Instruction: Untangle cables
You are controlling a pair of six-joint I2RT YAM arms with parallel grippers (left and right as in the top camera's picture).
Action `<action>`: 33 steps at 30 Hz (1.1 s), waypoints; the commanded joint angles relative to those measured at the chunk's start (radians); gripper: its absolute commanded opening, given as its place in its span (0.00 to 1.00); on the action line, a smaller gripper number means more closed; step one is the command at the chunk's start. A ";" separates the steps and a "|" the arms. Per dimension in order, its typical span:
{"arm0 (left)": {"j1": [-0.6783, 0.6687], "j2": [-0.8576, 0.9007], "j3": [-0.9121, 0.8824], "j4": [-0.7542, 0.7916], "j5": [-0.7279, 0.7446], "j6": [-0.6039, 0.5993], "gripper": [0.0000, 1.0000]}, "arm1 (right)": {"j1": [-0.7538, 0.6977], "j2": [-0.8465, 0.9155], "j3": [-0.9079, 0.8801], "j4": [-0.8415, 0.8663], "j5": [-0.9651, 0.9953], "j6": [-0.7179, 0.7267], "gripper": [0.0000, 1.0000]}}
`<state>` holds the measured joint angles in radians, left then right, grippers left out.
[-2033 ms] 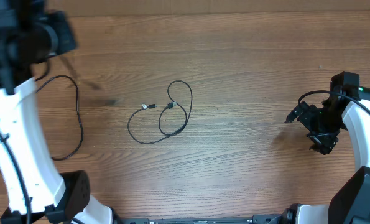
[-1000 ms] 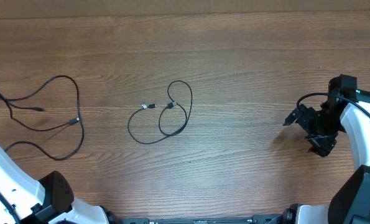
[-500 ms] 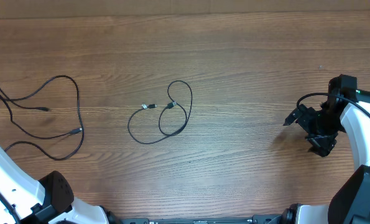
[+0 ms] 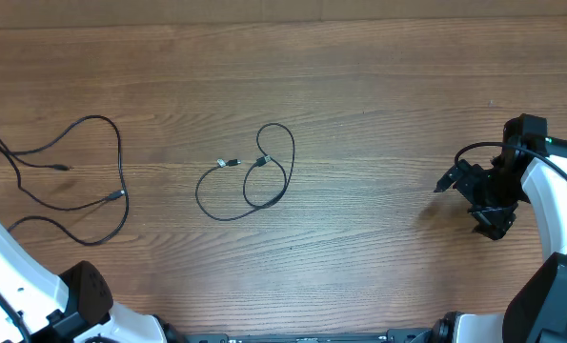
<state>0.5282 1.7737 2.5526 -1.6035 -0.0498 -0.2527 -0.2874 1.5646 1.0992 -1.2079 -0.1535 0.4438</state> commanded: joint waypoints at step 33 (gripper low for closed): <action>0.002 0.319 -0.384 -0.058 -0.037 -0.018 0.04 | -0.002 0.003 -0.009 0.002 -0.005 -0.007 1.00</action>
<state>0.5282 2.0819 2.2112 -1.6684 -0.0654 -0.2565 -0.2874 1.5650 1.0992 -1.2079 -0.1532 0.4438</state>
